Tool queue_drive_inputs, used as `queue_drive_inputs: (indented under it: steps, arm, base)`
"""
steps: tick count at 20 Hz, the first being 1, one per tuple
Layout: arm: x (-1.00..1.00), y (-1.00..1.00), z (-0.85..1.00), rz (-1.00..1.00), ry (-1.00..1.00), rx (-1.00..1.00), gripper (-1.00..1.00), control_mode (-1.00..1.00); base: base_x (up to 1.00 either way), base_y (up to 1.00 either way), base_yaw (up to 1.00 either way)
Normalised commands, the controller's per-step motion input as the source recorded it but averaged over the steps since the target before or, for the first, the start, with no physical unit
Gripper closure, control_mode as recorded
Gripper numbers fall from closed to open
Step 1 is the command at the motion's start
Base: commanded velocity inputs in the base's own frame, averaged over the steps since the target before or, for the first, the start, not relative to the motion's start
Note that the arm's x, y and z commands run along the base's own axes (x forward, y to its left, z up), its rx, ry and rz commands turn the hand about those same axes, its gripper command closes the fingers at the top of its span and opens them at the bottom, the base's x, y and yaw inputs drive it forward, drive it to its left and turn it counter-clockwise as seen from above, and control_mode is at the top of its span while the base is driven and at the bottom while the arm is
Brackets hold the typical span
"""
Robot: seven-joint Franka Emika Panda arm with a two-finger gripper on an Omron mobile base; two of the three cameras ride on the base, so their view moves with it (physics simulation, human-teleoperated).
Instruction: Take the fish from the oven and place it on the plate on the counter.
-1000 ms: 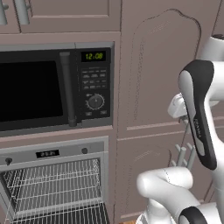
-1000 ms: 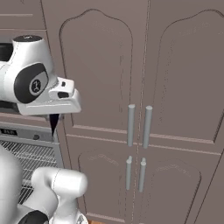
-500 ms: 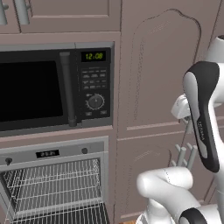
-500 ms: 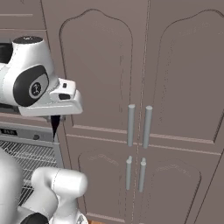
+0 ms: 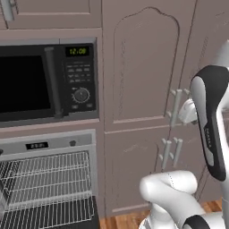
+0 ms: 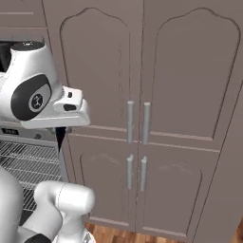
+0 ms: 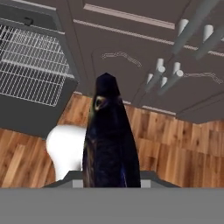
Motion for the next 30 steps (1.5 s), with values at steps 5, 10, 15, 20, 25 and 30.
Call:
queue_drive_inputs:
  steps: [5,10,15,20,25,30]
  arm:
    - [0.0,0.0,0.0,0.0,0.0,0.0,1.0,1.0]
    - [0.0,0.0,0.0,0.0,0.0,0.0,1.0,1.0]
    - [0.0,0.0,0.0,0.0,0.0,0.0,1.0,1.0]
    - [0.0,0.0,0.0,0.0,0.0,0.0,1.0,1.0]
    - [0.0,0.0,0.0,0.0,0.0,0.0,1.0,1.0]
    - [0.0,0.0,0.0,0.0,0.0,0.0,1.0,1.0]
  base:
    - [-0.65,-0.52,0.0]
    - [-0.63,-0.25,0.36]
    - [-0.32,-0.28,0.89]
    - [-0.03,0.0,1.0]
    - [0.08,0.0,1.0]
    - [0.19,0.0,1.0]
